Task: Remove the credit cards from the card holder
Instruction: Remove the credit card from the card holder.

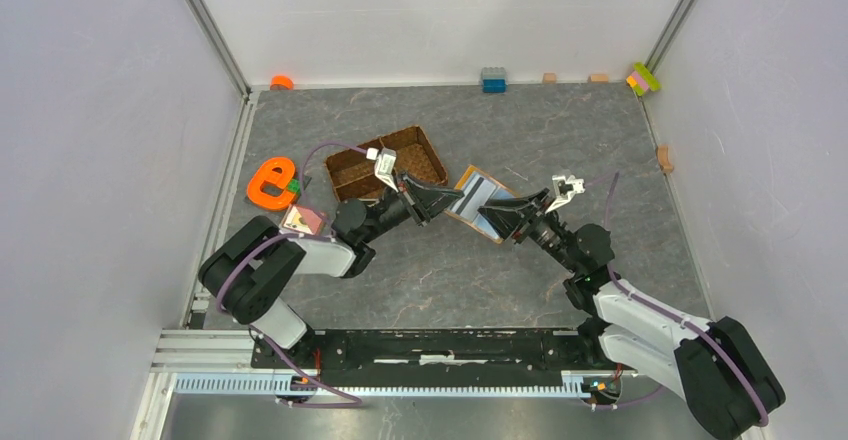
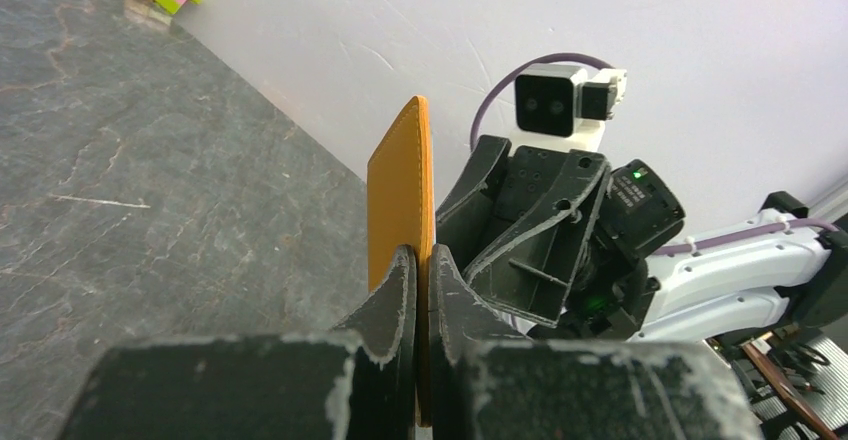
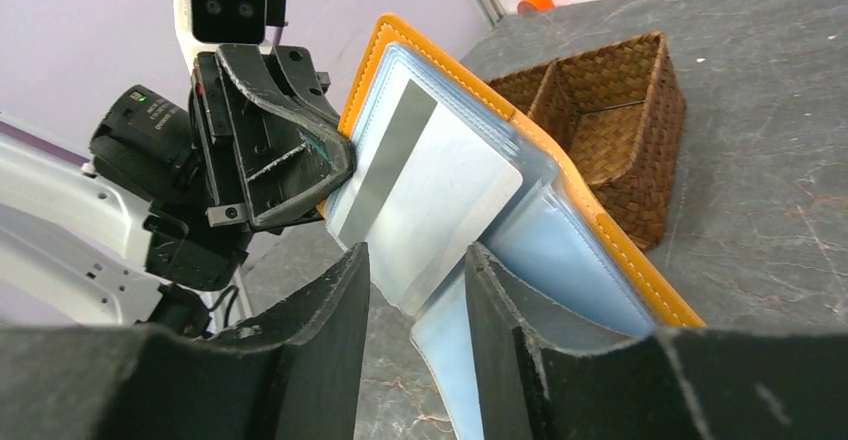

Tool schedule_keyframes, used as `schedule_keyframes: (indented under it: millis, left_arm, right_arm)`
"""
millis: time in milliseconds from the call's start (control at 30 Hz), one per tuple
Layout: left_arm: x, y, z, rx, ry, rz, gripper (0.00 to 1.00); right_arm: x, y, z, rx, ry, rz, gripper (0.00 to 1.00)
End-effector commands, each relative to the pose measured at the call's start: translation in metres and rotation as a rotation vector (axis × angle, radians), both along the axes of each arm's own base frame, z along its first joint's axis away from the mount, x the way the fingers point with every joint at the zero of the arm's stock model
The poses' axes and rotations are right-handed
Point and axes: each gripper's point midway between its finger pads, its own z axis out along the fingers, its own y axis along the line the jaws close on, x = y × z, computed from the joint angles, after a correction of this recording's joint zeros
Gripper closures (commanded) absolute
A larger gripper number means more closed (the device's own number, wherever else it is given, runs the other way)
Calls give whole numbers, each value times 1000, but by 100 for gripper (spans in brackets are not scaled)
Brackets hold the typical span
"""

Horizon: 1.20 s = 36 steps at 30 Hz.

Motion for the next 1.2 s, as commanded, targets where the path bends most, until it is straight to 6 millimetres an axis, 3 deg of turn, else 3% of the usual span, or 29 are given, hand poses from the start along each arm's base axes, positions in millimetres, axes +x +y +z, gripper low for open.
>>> schedule_keyframes:
  millis: [0, 167, 333, 767, 1167]
  left_arm:
    - [-26, 3, 61, -145, -119, -68, 98]
    - [-28, 8, 68, -171, -104, -60, 98]
    - [-34, 4, 74, -186, -91, -109, 98]
    - [-50, 9, 96, -221, -148, -124, 98]
    - [-53, -9, 88, -196, -140, -184, 98]
  right_arm:
    - [-12, 0, 20, 77, -49, 51, 58]
    - [-19, 0, 27, 95, -78, 77, 66]
    - [-24, 1, 30, 106, -87, 105, 69]
    - [-21, -5, 26, 108, -69, 75, 84]
    - [-38, 12, 38, 155, -94, 241, 86]
